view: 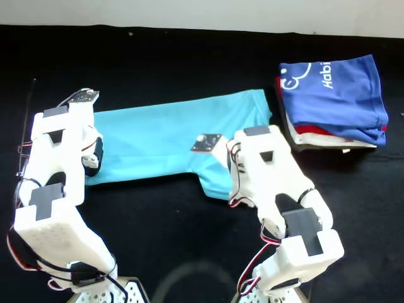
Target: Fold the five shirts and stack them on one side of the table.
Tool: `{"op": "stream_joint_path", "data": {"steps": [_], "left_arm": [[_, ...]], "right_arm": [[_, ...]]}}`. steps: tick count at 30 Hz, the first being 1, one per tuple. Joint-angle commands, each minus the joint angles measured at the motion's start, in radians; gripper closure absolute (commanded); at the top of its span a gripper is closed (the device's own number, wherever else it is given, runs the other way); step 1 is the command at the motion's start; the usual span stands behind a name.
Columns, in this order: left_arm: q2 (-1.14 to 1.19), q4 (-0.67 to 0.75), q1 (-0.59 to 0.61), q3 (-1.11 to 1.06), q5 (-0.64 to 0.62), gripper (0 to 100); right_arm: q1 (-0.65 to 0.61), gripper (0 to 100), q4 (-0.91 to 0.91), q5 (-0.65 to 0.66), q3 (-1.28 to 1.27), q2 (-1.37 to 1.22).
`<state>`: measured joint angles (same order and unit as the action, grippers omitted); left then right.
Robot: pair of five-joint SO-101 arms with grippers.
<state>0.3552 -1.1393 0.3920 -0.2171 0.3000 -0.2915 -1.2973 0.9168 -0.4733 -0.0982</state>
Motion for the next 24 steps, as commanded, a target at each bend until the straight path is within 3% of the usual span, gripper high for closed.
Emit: {"op": "stream_joint_path", "data": {"steps": [1, 8, 10, 12, 24], "left_arm": [[0.005, 0.018, -0.007, -0.005, -0.002, 99], [0.005, 0.017, -0.007, -0.005, -0.002, 99], [0.005, 0.017, -0.007, -0.005, -0.002, 99], [0.005, 0.017, -0.007, -0.005, -0.002, 99], [0.005, 0.017, -0.007, -0.005, -0.002, 99]], "right_arm": [[-0.001, 71.9, 0.059, 0.011, -0.005, -0.041], [0.044, 73.7, 0.166, 0.009, 0.048, -0.188], [0.05, 82.9, 0.162, 0.009, 0.091, -0.206], [0.056, 98.9, 0.162, 0.008, 0.124, -0.216], [0.076, 99.1, 0.051, 0.008, 0.36, -0.216]]}}
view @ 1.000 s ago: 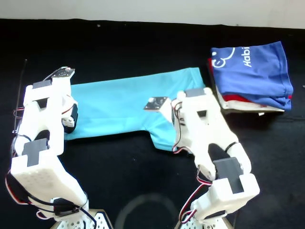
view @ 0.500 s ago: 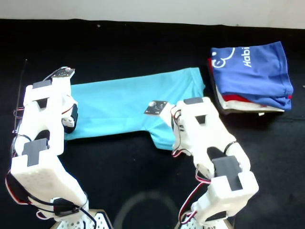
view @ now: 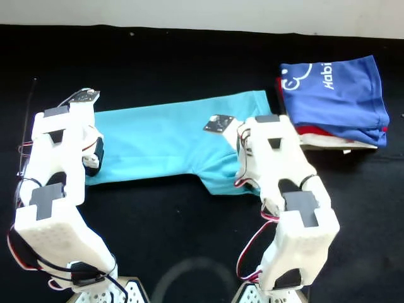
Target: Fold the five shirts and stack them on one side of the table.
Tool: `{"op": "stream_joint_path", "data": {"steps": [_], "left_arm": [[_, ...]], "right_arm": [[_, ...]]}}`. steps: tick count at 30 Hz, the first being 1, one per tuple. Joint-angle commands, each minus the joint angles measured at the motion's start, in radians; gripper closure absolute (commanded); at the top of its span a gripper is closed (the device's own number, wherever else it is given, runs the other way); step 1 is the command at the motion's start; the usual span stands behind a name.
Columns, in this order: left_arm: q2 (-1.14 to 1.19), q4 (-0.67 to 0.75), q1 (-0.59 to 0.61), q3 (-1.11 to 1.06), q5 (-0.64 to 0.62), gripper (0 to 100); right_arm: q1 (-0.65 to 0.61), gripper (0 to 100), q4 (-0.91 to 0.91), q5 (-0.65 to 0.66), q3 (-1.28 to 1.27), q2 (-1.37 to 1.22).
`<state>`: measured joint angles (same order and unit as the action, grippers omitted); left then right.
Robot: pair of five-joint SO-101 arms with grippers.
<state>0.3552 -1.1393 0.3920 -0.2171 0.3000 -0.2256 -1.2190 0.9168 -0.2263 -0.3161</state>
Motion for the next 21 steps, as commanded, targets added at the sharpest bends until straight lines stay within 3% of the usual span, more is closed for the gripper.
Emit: {"op": "stream_joint_path", "data": {"steps": [1, 12, 21], "left_arm": [[0.005, 0.017, -0.007, -0.005, -0.002, 99], [0.005, 0.017, -0.007, -0.005, -0.002, 99], [0.005, 0.017, -0.007, -0.005, -0.002, 99]], "right_arm": [[0.016, 99.1, -0.041, 0.008, 0.15, 0.001], [0.036, 99.1, -0.039, -0.006, 0.449, -0.035], [-0.012, 99.1, 0.033, -0.244, 0.82, -0.34]]}}
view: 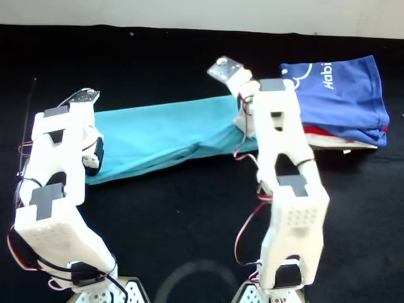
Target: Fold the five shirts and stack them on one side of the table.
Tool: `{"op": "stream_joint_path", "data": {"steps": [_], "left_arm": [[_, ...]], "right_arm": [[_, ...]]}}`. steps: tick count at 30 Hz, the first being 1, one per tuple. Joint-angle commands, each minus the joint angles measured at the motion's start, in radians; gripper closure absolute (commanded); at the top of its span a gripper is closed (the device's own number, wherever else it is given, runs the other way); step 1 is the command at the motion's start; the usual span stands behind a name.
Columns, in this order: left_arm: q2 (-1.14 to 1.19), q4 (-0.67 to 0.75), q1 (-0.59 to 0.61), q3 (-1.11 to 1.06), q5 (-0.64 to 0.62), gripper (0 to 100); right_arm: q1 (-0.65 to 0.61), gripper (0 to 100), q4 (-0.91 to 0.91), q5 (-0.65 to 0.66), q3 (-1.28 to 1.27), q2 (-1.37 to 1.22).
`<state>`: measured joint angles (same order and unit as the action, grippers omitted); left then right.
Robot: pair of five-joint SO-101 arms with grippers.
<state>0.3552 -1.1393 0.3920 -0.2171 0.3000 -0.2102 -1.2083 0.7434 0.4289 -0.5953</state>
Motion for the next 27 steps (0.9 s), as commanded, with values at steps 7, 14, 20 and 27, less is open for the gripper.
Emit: {"op": "stream_joint_path", "data": {"steps": [7, 14, 20, 27], "left_arm": [[0.005, 0.017, -0.007, -0.005, -0.002, 99], [0.005, 0.017, -0.007, -0.005, -0.002, 99], [0.005, 0.017, -0.007, -0.005, -0.002, 99], [0.005, 0.017, -0.007, -0.005, -0.002, 99]], "right_arm": [[-0.061, 95.4, -0.025, -0.157, 0.49, -0.298], [-0.05, 84.3, -0.147, -0.183, 0.75, -0.401], [-0.033, 84.0, -0.197, -0.437, 0.92, -0.403], [-0.035, 84.8, -0.423, -0.456, 1.046, -0.41]]}}
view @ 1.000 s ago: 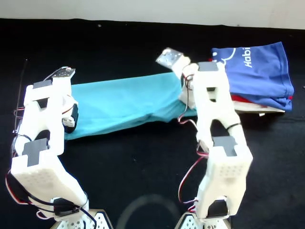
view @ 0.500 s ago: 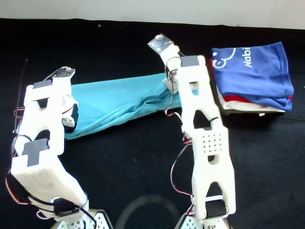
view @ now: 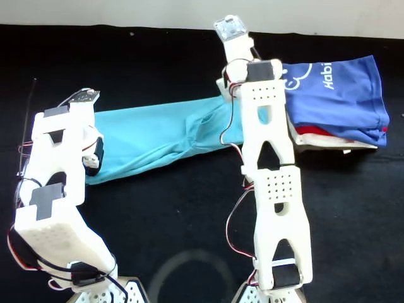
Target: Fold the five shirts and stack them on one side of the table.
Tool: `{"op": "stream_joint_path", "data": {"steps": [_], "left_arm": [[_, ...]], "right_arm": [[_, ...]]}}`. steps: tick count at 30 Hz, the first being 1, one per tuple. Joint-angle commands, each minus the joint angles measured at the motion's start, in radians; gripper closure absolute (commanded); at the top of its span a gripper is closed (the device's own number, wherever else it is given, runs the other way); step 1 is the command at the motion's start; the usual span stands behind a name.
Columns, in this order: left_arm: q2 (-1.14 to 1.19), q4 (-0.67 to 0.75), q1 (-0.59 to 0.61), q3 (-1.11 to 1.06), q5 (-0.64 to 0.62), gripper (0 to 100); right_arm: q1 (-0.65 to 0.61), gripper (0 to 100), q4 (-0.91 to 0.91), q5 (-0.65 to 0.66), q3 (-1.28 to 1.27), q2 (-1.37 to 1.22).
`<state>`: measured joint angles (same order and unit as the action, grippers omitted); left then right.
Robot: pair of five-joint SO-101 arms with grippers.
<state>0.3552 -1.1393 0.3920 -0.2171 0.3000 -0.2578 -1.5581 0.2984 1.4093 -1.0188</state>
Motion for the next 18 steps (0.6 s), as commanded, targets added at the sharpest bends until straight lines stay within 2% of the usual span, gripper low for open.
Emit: {"op": "stream_joint_path", "data": {"steps": [1, 4, 14, 18], "left_arm": [[0.005, 0.017, -0.007, -0.005, -0.002, 99], [0.005, 0.018, -0.007, -0.005, -0.002, 99], [0.005, 0.018, -0.007, -0.005, -0.002, 99], [0.005, 0.018, -0.007, -0.005, -0.002, 99]], "right_arm": [[0.012, 86.9, -0.101, -0.009, 0.067, 0.013], [-0.007, 99.8, -0.16, -0.009, 0.065, 0.01], [-0.145, 99.3, -0.202, -0.014, 0.021, -0.113], [-0.189, 99.3, -0.139, -0.014, 0.019, -0.142]]}}
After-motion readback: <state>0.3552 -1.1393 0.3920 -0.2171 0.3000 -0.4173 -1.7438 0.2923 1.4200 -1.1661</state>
